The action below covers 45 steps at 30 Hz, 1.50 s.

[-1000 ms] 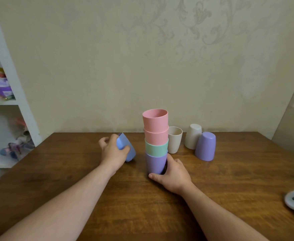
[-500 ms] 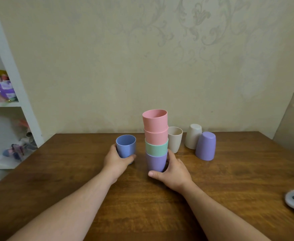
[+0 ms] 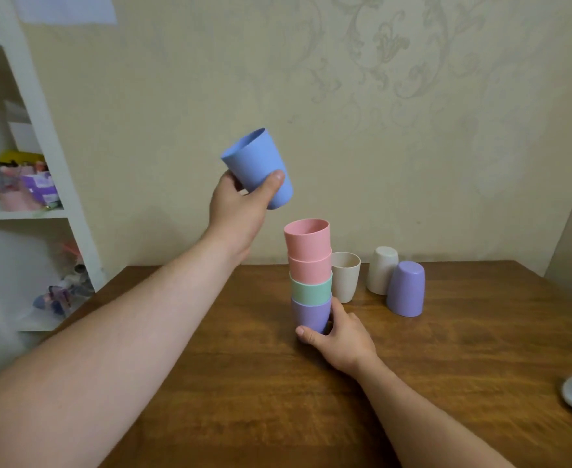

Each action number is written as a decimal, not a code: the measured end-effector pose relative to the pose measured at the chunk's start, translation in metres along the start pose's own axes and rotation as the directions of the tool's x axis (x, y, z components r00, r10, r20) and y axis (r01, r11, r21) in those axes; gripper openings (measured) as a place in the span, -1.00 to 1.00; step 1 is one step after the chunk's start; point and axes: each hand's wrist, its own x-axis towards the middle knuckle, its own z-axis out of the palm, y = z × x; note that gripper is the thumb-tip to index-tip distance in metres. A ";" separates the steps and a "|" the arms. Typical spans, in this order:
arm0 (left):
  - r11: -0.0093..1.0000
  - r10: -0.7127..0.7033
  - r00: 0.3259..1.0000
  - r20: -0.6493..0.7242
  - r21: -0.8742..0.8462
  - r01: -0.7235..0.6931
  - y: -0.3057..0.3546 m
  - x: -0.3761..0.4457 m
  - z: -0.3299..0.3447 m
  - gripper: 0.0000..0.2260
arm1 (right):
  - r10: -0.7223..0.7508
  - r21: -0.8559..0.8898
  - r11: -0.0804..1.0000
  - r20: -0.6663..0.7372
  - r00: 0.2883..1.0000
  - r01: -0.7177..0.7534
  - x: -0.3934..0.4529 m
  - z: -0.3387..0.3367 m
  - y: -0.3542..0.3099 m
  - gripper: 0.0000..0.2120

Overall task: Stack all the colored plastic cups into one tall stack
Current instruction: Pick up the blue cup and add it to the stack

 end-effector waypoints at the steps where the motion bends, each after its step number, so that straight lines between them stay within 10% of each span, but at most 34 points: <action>1: 1.000 0.009 0.999 0.039 0.015 -0.010 0.009 0.000 0.006 -0.45 | 0.003 0.002 1.000 -0.001 1.000 -0.003 -0.001 0.000 0.000 -0.23; 14: 0.970 -0.171 0.966 0.195 0.203 0.131 -0.041 -0.047 0.038 -0.69 | -0.003 0.002 1.000 -0.006 1.000 0.003 0.001 0.000 0.003 -0.18; 45: 0.984 -0.121 0.965 0.233 0.155 0.086 -0.061 -0.054 0.046 -0.26 | -0.005 0.020 1.000 -0.017 1.000 0.005 0.004 0.001 0.005 -0.20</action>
